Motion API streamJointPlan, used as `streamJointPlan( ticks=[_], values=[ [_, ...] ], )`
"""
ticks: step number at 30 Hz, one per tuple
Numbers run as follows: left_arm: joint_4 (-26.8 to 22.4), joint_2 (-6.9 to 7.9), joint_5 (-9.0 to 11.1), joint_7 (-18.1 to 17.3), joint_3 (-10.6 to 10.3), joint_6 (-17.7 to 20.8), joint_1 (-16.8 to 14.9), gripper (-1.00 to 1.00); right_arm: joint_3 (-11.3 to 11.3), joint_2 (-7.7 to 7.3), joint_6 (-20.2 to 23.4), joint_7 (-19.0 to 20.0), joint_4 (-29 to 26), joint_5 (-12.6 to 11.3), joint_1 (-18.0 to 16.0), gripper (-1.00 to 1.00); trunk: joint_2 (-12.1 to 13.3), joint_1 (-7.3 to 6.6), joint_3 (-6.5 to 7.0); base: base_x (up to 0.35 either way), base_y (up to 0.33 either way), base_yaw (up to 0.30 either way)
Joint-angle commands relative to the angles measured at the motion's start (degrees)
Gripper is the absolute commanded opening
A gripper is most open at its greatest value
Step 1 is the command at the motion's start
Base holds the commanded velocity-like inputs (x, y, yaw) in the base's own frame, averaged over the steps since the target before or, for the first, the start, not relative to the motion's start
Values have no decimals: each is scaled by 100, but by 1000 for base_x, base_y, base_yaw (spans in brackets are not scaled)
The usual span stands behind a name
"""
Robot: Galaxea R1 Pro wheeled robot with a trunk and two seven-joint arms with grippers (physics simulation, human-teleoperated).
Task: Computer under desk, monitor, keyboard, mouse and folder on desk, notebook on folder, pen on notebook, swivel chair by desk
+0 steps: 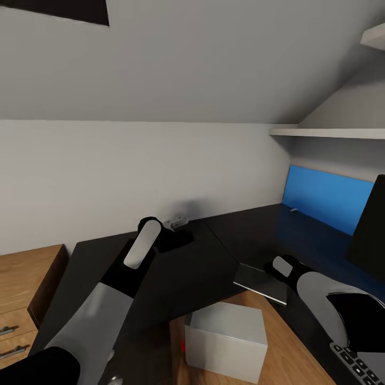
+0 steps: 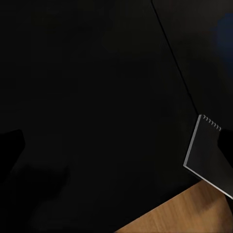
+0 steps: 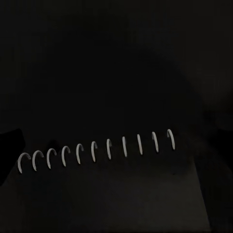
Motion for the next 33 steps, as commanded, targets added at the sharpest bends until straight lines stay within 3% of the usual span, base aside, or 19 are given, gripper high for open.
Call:
streamJointPlan(
  ticks=[1, 33],
  values=[
    [-4, -1, 53, 60, -4, 5, -6, 100, -144, -2, 55, -32, 78, -137, 3, 100, -2, 0, -8, -3, 0, 0],
    [7, -13, 52, 59, -33, 5, -6, 100, -127, 30, 58, -15, 78, -134, 3, 100, -2, 0, -8, 0, 0, 0]
  ],
)
